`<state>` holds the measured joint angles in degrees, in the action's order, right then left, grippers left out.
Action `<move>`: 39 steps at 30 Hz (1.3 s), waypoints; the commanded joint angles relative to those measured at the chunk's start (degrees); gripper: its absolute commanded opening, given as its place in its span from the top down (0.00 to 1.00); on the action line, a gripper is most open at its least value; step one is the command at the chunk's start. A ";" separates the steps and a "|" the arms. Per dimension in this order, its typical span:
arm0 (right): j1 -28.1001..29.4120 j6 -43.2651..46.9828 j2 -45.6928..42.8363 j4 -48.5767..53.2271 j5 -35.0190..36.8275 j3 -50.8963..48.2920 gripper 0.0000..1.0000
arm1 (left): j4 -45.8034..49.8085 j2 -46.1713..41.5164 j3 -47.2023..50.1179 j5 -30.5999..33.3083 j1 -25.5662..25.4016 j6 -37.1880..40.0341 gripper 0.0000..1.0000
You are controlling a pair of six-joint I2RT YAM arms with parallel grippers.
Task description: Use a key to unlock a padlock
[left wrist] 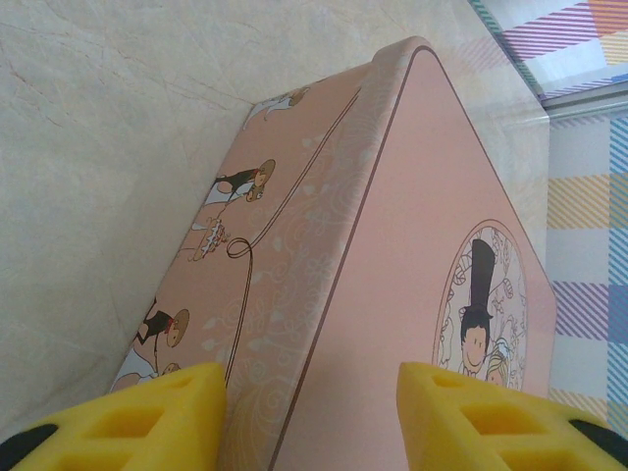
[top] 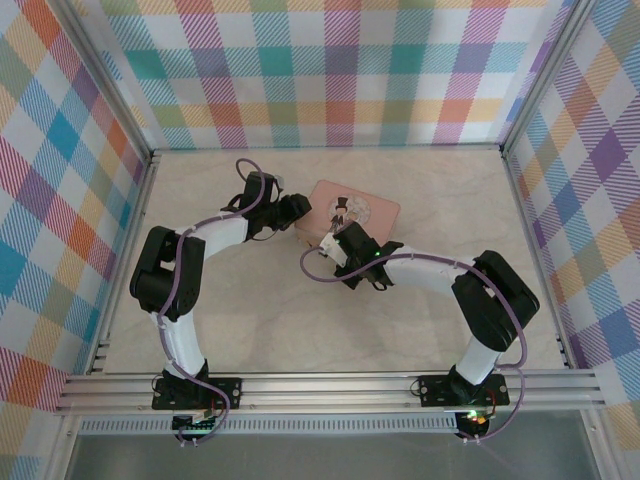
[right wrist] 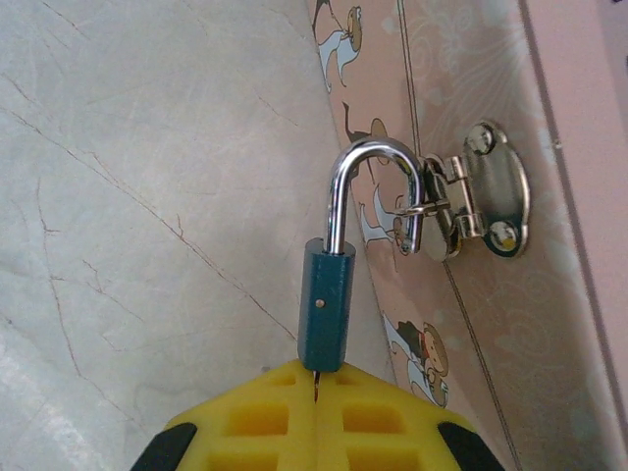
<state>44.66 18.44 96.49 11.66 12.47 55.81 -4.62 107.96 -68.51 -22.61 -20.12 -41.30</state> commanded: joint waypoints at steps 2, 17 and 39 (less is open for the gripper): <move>0.42 1.95 -2.43 -1.29 0.79 -0.35 1.00 | -0.66 0.05 -0.04 -1.21 -0.80 -0.57 0.51; 0.42 3.51 -2.37 -1.84 2.03 0.00 1.00 | -0.92 -0.03 0.22 -1.47 -1.13 -0.97 0.51; 1.30 5.20 -0.99 -3.31 -0.03 2.93 1.00 | -1.41 0.43 0.12 -1.79 -2.29 -1.51 0.51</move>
<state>45.10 23.09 95.83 11.66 14.33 56.10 -5.06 108.07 -68.51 -22.37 -20.82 -42.37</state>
